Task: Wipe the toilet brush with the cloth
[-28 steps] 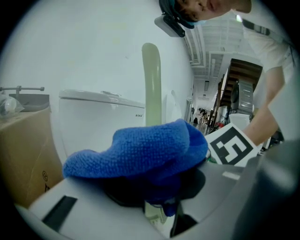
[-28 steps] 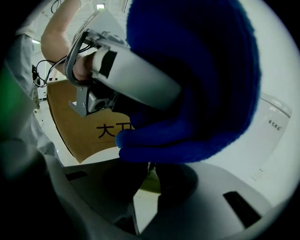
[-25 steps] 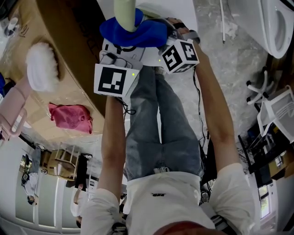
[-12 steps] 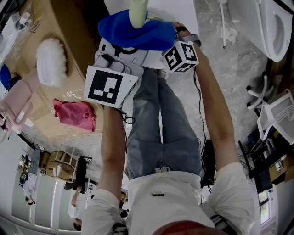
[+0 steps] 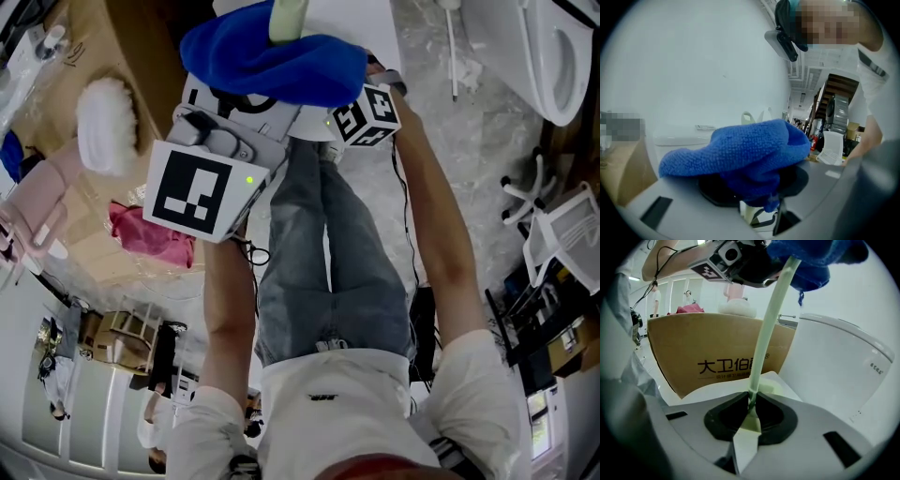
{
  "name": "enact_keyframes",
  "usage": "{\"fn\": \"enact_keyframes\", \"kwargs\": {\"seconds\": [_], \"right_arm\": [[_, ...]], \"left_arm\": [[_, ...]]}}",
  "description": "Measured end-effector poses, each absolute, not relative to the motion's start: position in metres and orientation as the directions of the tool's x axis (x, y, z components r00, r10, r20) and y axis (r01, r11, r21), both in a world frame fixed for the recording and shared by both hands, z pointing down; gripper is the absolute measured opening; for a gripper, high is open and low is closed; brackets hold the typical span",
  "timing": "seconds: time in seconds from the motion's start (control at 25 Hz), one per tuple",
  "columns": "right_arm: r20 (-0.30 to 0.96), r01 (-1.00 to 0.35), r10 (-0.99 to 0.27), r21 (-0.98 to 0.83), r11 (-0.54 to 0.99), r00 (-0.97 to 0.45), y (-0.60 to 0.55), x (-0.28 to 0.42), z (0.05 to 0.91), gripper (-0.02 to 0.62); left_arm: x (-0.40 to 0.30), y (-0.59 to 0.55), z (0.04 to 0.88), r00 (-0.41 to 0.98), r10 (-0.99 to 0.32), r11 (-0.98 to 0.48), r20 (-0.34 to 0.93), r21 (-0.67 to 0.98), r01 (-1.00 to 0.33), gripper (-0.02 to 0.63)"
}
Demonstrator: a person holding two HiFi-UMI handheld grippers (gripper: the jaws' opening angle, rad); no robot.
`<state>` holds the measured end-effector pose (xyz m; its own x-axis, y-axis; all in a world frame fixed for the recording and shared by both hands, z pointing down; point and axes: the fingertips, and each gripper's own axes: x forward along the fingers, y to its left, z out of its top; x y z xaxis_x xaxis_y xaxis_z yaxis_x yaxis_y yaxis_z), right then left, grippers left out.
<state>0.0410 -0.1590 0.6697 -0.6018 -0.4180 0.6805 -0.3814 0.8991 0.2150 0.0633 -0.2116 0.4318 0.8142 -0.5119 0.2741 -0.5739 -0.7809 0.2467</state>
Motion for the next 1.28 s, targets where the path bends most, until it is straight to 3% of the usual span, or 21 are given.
{"fn": "enact_keyframes", "kwargs": {"seconds": [0.32, 1.28], "right_arm": [[0.681, -0.383, -0.418, 0.213, 0.899, -0.601, -0.159, 0.039, 0.671, 0.048], [0.656, -0.414, -0.447, 0.218, 0.884, -0.608, -0.159, 0.038, 0.664, 0.048]], "left_arm": [[0.062, -0.21, 0.442, 0.791, -0.545, -0.769, 0.278, 0.212, -0.603, 0.172], [0.062, -0.184, 0.569, 0.71, -0.536, -0.743, 0.458, 0.143, -0.653, 0.13]]}}
